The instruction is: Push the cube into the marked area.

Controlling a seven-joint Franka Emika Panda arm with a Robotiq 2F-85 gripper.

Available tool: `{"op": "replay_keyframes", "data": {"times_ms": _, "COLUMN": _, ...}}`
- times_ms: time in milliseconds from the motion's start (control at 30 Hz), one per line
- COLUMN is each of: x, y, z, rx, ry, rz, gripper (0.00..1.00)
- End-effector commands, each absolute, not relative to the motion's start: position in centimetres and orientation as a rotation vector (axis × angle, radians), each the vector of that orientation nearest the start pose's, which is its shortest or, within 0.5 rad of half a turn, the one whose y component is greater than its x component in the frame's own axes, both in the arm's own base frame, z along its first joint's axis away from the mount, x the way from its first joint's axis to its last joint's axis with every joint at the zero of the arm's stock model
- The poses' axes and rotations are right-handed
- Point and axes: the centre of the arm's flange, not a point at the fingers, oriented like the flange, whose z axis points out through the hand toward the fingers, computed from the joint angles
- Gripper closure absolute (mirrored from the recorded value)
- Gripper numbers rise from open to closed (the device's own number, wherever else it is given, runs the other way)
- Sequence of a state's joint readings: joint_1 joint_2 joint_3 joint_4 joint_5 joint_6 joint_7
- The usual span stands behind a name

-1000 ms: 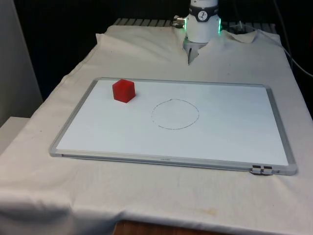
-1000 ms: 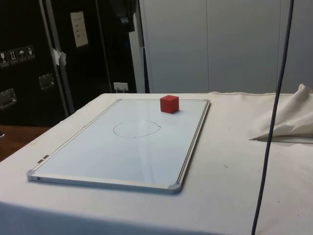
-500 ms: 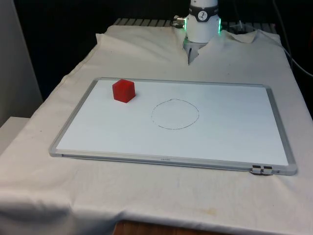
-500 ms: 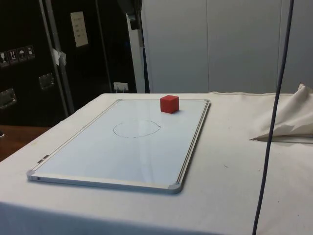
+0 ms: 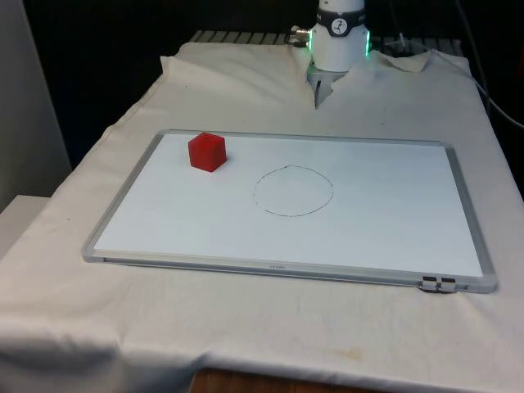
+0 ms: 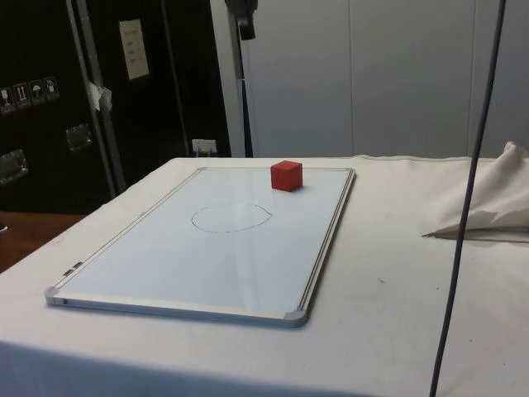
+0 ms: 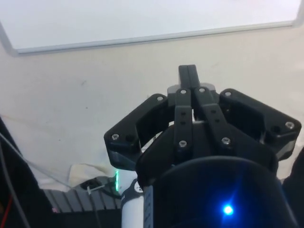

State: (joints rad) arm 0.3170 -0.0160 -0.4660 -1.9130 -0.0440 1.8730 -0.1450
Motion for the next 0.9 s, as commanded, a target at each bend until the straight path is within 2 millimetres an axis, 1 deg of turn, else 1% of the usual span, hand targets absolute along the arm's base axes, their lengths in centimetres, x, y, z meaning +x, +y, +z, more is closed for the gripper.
{"op": "replay_keyframes", "data": {"times_ms": 0, "x": 54.3, "y": -9.3, "z": 49.7, "rx": -3.185, "ry": -0.018, "rz": 0.024, "gripper": 1.00}}
{"op": "replay_keyframes", "data": {"times_ms": 100, "x": 53.8, "y": -10.6, "z": 49.8, "rx": -3.198, "ry": -0.016, "rz": 0.010, "gripper": 1.00}}
{"op": "replay_keyframes", "data": {"times_ms": 133, "x": 54.0, "y": -10.1, "z": 49.7, "rx": -3.190, "ry": -0.016, "rz": 0.033, "gripper": 1.00}}
{"op": "replay_keyframes", "data": {"times_ms": 167, "x": 53.7, "y": -10.8, "z": 49.8, "rx": -3.202, "ry": -0.018, "rz": 0.010, "gripper": 1.00}}
{"op": "replay_keyframes", "data": {"times_ms": 333, "x": 53.3, "y": -12.2, "z": 49.8, "rx": -3.213, "ry": -0.015, "rz": -0.006, "gripper": 1.00}}
{"op": "replay_keyframes", "data": {"times_ms": 400, "x": 53.0, "y": -13.3, "z": 49.9, "rx": -3.222, "ry": -0.013, "rz": -0.013, "gripper": 1.00}}
{"op": "replay_keyframes", "data": {"times_ms": 467, "x": 53.0, "y": -13.2, "z": 49.8, "rx": -3.215, "ry": -0.010, "rz": 0.004, "gripper": 1.00}}
{"op": "replay_keyframes", "data": {"times_ms": 500, "x": 52.8, "y": -13.9, "z": 49.9, "rx": -3.226, "ry": -0.013, "rz": -0.019, "gripper": 1.00}}
{"op": "replay_keyframes", "data": {"times_ms": 567, "x": 52.6, "y": -14.5, "z": 49.9, "rx": -3.230, "ry": -0.012, "rz": -0.025, "gripper": 1.00}}
{"op": "replay_keyframes", "data": {"times_ms": 600, "x": 52.4, "y": -15.2, "z": 49.8, "rx": -3.233, "ry": -0.011, "rz": -0.027, "gripper": 1.00}}
{"op": "replay_keyframes", "data": {"times_ms": 733, "x": 52.2, "y": -16.5, "z": 49.5, "rx": -3.235, "ry": -0.014, "rz": -0.038, "gripper": 1.00}}
{"op": "replay_keyframes", "data": {"times_ms": 767, "x": 52.3, "y": -16.4, "z": 49.4, "rx": -3.228, "ry": -0.008, "rz": -0.024, "gripper": 1.00}}
{"op": "replay_keyframes", "data": {"times_ms": 867, "x": 52.0, "y": -17.5, "z": 49.4, "rx": -3.236, "ry": -0.013, "rz": -0.048, "gripper": 1.00}}
